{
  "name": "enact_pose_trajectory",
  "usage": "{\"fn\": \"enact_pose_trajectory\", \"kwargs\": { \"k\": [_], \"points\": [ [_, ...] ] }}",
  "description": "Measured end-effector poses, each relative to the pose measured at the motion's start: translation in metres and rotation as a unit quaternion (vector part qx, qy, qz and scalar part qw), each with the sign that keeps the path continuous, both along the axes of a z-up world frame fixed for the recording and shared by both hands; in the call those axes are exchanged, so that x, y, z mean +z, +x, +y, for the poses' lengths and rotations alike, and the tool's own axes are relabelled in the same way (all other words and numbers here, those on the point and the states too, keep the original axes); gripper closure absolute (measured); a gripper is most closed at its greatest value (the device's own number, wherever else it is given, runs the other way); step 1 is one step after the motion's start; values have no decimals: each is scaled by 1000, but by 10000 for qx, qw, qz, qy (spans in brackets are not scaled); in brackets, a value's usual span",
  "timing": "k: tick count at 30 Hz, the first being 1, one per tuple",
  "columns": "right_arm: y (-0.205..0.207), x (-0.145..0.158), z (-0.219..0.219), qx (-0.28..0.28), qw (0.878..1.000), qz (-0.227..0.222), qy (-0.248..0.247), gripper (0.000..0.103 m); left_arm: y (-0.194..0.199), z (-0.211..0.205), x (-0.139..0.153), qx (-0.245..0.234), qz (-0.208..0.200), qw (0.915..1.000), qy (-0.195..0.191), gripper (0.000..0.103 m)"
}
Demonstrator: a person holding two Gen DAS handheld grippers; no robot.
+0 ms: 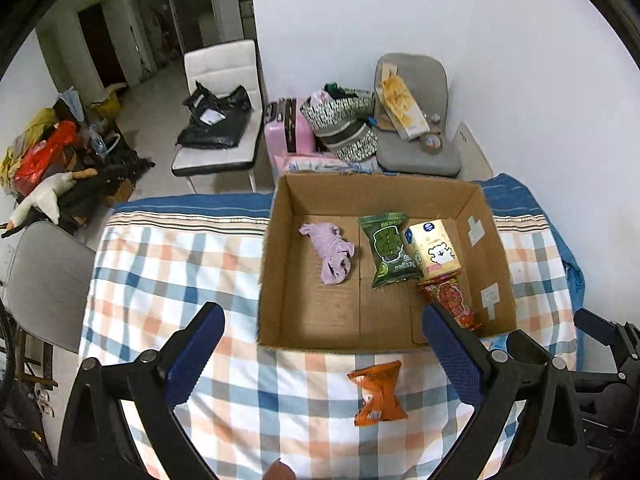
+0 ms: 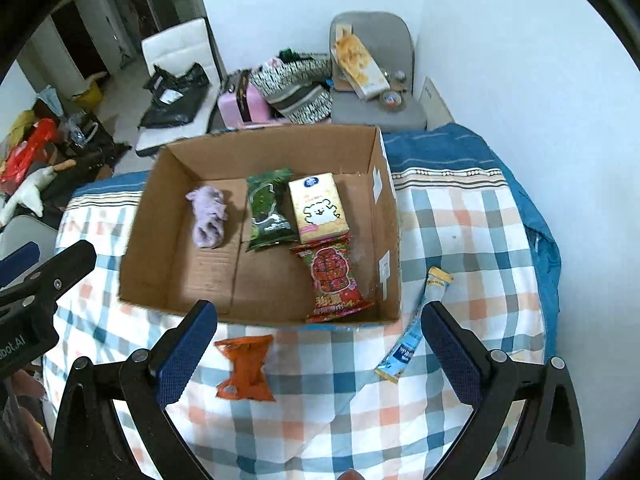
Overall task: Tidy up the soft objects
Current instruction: 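Grasp the orange snack bag with the left tool while the right grasps the blue milk tube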
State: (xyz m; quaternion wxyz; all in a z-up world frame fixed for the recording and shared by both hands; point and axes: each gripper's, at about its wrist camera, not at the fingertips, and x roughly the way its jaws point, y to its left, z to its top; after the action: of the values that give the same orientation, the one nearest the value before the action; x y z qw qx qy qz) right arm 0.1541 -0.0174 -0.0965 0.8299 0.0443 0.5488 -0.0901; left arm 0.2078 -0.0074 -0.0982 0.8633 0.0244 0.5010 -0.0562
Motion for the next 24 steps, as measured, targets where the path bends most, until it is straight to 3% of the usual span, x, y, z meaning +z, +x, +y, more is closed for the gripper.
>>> {"fn": "enact_pose_trajectory", "kwargs": {
  "k": [12, 18, 24],
  "points": [
    [-51, 41, 15, 90, 9989, -446, 77, 0, -58, 21, 42, 194, -407, 9989, 93, 2],
    [-57, 53, 13, 62, 9979, -617, 179, 0, -67, 19, 44, 287, -359, 9989, 104, 2],
    [-56, 43, -12, -232, 9970, -625, 390, 0, -58, 4, 25, 247, -166, 9993, 215, 2]
  ]
}}
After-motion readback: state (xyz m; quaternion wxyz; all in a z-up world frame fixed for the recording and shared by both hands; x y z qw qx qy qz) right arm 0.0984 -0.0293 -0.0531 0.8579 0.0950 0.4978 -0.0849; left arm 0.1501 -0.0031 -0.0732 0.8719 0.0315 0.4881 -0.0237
